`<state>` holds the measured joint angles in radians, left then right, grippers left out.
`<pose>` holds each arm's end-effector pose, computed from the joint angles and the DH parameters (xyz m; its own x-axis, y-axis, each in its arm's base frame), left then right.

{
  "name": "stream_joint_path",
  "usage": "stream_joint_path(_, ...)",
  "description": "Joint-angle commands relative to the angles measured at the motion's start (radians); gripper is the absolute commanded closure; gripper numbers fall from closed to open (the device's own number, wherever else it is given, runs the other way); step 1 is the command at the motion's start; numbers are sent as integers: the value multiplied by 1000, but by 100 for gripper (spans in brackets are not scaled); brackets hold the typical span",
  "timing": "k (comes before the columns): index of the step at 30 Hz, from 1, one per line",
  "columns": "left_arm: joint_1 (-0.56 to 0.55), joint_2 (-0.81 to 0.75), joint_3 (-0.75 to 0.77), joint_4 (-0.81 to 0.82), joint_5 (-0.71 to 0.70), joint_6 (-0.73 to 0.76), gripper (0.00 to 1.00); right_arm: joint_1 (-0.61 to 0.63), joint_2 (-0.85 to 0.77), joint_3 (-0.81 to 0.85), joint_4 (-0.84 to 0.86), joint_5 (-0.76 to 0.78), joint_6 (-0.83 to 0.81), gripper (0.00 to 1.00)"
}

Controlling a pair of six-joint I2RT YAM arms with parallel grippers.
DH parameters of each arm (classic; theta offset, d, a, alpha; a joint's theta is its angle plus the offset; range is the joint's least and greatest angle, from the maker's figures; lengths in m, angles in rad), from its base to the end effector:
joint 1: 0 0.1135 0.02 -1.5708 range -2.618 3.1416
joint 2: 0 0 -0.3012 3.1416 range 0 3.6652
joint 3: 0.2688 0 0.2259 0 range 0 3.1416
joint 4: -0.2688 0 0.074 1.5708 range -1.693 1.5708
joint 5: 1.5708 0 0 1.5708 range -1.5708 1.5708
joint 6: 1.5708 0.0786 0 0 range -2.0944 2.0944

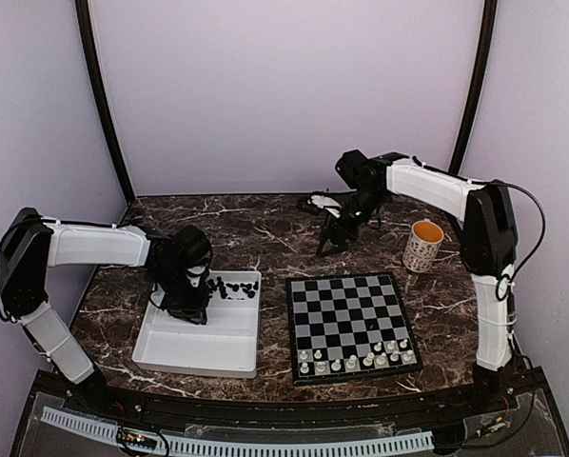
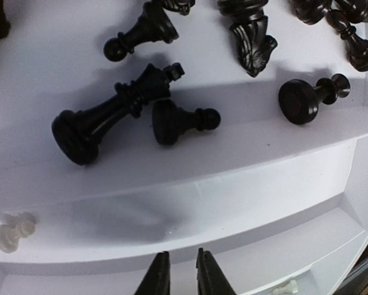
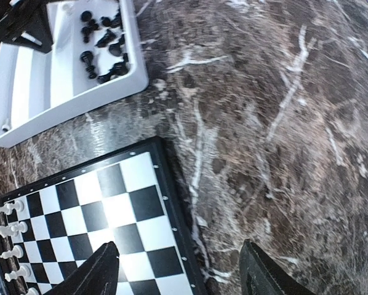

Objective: Set up the chess pieces on the board
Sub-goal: Pick up the pawn from the storage box.

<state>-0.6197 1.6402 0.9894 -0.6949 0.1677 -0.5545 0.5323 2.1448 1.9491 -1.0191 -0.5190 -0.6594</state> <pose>0.2238 -0.1758 0.1821 -0.9921 0.0701 -0.1041 0.0948 0.9621 -0.2559 0.3752 0.2662 0.2496 -0.2771 -0.7806 -0.5603 -0.9608 0.2306 0.1539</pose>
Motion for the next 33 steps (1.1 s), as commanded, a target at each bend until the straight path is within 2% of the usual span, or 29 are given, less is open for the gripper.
stream_joint_path(1, 5, -57, -26, -27, -209, -10, 74, 74, -76, -70, 58, -37, -118, 32)
stream_joint_path(5, 22, -96, -70, -15, -345, 17, 69, 113, -64, -76, 103, -27, -116, 33)
stream_joint_path(11, 47, -136, -69, 8, -374, 147, 61, 160, -70, -48, 39, -92, -140, 36)
stream_joint_path(19, 80, -43, -3, 31, -352, 340, 57, 176, -97, -91, 72, -165, -86, 37)
stream_joint_path(25, 84, -12, -5, 7, -375, 388, 55, 187, -141, -167, 116, -176, -65, 37)
stream_joint_path(33, 93, -7, -8, -34, -359, 357, 55, 194, -157, -208, 134, -203, -59, 39)
